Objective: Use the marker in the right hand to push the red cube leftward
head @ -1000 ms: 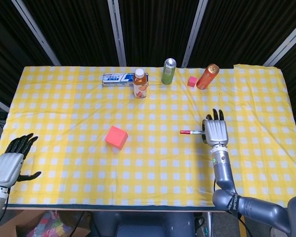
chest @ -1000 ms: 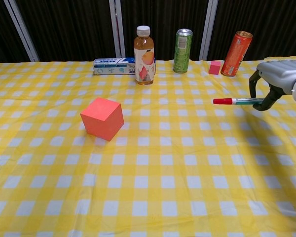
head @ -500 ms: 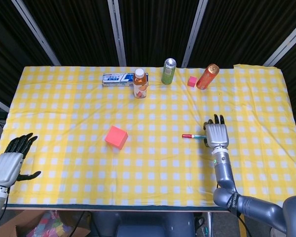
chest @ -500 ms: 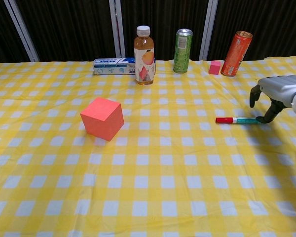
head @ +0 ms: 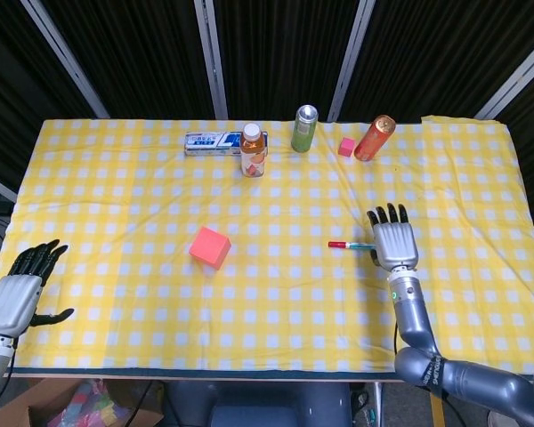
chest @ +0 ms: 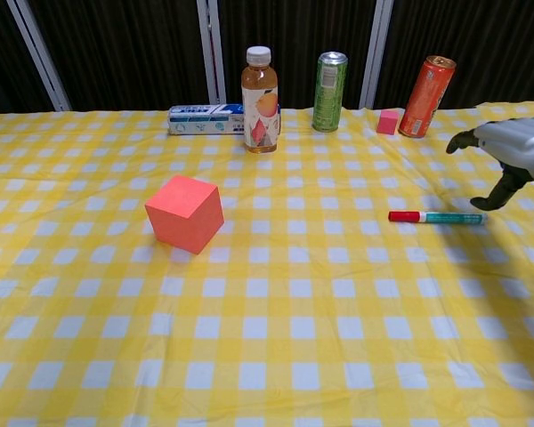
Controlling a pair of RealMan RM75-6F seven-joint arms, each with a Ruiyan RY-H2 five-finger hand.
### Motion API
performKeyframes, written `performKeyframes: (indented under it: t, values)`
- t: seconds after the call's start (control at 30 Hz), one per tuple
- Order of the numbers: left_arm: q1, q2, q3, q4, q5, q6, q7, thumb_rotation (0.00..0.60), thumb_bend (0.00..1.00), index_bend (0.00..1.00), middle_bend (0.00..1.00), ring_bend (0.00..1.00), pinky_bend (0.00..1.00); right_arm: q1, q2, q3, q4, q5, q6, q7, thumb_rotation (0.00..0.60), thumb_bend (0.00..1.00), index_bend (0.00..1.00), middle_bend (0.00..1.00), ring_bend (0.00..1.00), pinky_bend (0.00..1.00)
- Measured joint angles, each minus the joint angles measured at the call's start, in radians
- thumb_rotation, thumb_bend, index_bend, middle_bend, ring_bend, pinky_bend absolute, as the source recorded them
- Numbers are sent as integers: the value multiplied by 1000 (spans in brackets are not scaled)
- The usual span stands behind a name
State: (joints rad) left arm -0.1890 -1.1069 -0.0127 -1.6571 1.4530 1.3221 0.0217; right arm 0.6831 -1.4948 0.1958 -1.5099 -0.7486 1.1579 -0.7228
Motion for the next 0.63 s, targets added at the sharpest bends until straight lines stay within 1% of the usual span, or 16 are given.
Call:
performKeyframes:
  t: [0.1,0.2,0.33,0.5,0.63]
  values:
    - [1,-1,-1,3,2,4,0,600,0,0,0,0,0,-35,78,-19,-83,-77,35,35,600,403,82,71,0,0]
    - [2,-5,-2,10,6,12,6,600,0,0,0,0,0,-91,164,-49,-156,-172,82,101,600,403,15,21,0,0]
    - [5,-12,-4,17,15,26,13,600,0,0,0,0,0,-190,270,-101,-214,-285,151,239,600,402,0,0,0,0]
    - [9,-27,-5,39,30,50,41,600,0,0,0,0,0,-310,347,-160,-220,-401,238,419,600,364,0,0,0,0]
    - [11,-50,-11,64,41,75,76,600,0,0,0,0,0,-410,372,-208,-165,-530,338,564,600,362,0,0,0,0]
